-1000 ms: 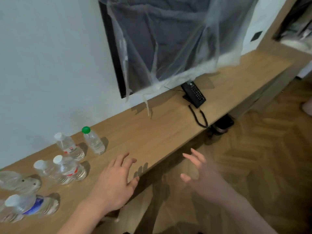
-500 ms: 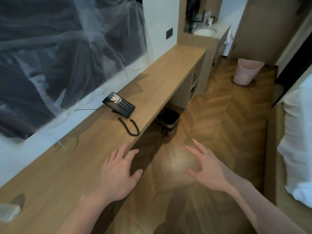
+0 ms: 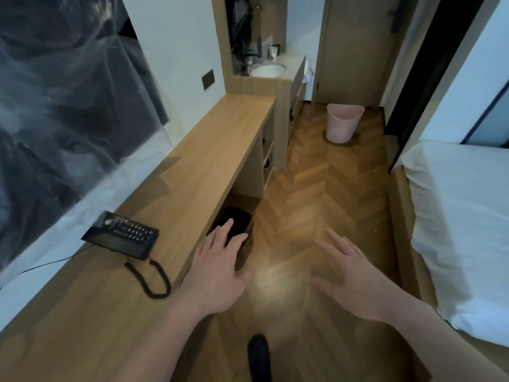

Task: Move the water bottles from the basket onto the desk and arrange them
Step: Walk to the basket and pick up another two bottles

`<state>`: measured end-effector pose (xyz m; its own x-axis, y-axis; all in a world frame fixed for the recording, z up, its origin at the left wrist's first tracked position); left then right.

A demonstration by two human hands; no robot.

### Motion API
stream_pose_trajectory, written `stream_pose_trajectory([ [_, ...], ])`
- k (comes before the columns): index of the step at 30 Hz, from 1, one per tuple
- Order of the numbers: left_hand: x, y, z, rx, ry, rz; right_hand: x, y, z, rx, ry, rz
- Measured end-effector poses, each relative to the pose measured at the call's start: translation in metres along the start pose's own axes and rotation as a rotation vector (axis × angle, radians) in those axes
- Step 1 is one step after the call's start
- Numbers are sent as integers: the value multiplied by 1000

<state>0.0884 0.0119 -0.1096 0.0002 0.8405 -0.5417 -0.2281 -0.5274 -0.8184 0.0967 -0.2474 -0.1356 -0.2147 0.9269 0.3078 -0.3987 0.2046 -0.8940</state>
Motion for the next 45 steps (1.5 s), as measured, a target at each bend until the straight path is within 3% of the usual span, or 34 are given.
stream_pose_trajectory([
  [8, -13, -27, -142, 94, 75, -48, -35, -55, -103, -58, 115, 23],
  [19, -103, -16, -324, 181, 202, -123, -155, -117, -201, -80, 237, -48],
  [30, -194, -16, -485, 53, 99, -64, -301, -219, -324, -82, 191, -20],
  [37, -198, -30, -573, 16, 23, -81, -341, -276, -413, -85, 136, 6],
  [45, -186, -47, -725, 5, 37, -68, -387, -328, -536, -56, 194, 44],
])
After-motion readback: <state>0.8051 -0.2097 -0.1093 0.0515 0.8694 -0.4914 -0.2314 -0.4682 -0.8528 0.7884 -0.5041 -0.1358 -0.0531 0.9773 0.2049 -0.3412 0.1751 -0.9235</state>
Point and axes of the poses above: each hand's wrist, its own z-axis away from the middle knuckle, its own y-axis out of the palm, x = y × z, the point moved 7 cm from there along -z, towards the middle knuckle, and after that the axes turned 13 degrees about z, right-handed, at the moved point
